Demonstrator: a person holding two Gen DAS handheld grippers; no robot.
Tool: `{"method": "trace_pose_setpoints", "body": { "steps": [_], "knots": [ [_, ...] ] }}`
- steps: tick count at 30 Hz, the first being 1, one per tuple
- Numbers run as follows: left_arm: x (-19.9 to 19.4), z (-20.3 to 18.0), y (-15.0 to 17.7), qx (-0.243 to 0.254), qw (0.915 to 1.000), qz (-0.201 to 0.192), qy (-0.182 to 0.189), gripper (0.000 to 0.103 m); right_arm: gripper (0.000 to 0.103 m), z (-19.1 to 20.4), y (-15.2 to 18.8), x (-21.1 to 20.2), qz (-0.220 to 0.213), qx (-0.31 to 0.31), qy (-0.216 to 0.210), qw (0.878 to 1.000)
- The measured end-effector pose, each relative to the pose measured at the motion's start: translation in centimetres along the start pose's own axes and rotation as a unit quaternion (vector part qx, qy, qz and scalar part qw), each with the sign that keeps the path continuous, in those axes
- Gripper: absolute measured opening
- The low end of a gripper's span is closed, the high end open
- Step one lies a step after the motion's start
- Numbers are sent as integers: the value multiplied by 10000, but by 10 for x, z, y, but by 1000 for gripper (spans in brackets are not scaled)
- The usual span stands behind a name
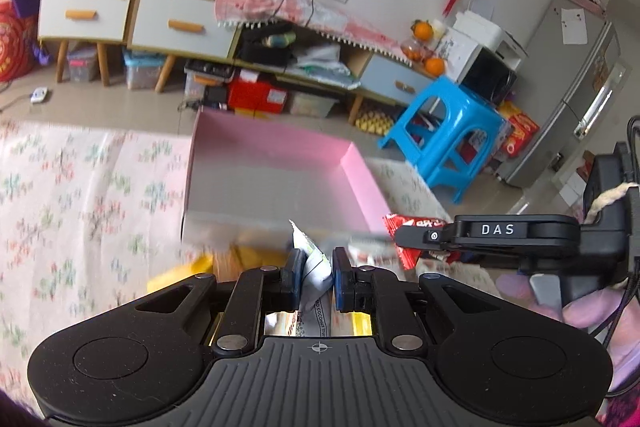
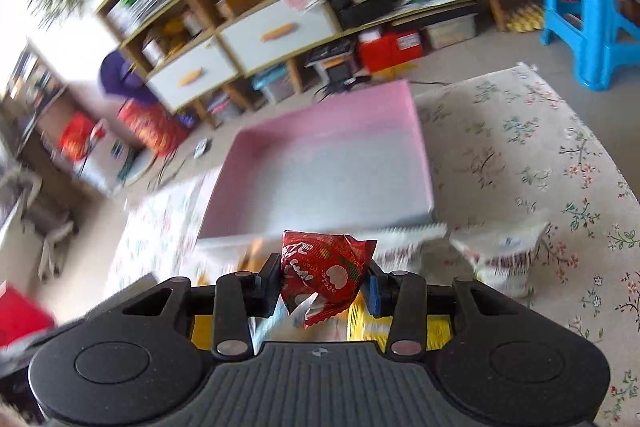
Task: Organize snacks
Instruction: 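Carry both held packets up and over the pink box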
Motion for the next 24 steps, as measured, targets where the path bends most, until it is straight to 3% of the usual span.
{"method": "trace_pose_setpoints", "body": {
  "steps": [3, 11, 24],
  "knots": [
    [8, -2, -16, 33, 9999, -94, -95, 13, 29, -4, -11, 3, -204, 346, -62, 9992],
    [54, 2, -48, 174, 9980, -76, -602, 13, 30, -2, -25, 19, -852, 542, 184, 9947],
    [101, 13, -72, 101, 9926, -106, -1206, 13, 30, -2, -31, 37, -1118, 325, 336, 9926]
  ]
}}
Point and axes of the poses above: each gripper's, at about its wrist camera, not at the fingertips, and x roughly the way its jaws point, z to its left, y to its underside, the point moved 2 cm from there along x, roughly the way its jaws point, and after that the axes turned 7 degrees about z, right-handed, at the moved point
